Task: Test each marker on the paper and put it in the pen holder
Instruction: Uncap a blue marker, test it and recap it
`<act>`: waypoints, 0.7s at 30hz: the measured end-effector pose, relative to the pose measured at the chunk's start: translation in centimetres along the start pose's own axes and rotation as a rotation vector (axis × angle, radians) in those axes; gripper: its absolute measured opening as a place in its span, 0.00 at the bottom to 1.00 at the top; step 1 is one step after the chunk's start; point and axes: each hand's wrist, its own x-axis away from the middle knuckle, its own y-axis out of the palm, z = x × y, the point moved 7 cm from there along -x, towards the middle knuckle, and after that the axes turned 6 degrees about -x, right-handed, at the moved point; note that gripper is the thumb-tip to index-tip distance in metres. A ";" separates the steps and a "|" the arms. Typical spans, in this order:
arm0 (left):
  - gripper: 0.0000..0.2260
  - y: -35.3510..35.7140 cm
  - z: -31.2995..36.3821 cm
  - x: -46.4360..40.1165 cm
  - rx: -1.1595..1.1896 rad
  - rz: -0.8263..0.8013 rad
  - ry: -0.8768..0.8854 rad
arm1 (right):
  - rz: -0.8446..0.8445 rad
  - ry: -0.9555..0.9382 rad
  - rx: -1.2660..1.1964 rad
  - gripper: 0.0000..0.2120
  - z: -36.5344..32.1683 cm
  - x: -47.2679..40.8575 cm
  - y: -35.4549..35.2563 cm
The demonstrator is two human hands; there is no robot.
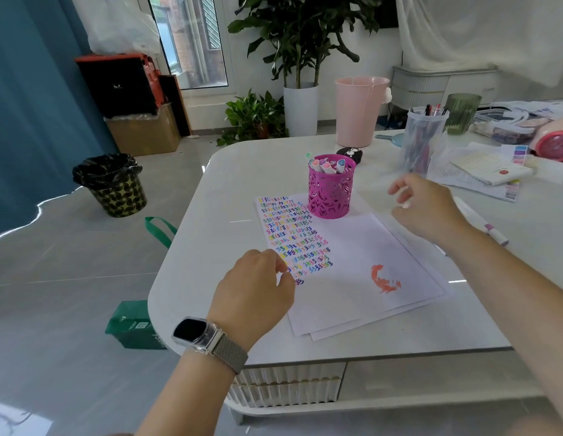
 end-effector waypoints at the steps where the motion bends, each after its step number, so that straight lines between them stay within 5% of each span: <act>1: 0.08 -0.2 0.1 0.1 -0.001 0.019 0.007 | -0.029 0.045 0.139 0.12 1.3 0.1 -0.4; 6: 0.09 -0.9 0.6 0.9 0.052 0.101 0.039 | -0.138 0.205 0.610 0.14 5.4 0.6 -0.9; 14: 0.09 -2.0 0.5 1.9 0.051 0.148 0.060 | -0.052 0.091 0.606 0.06 4.2 0.5 1.0; 21: 0.09 -2.0 0.5 2.3 0.033 0.133 0.081 | -0.140 0.151 0.510 0.13 2.7 1.7 2.7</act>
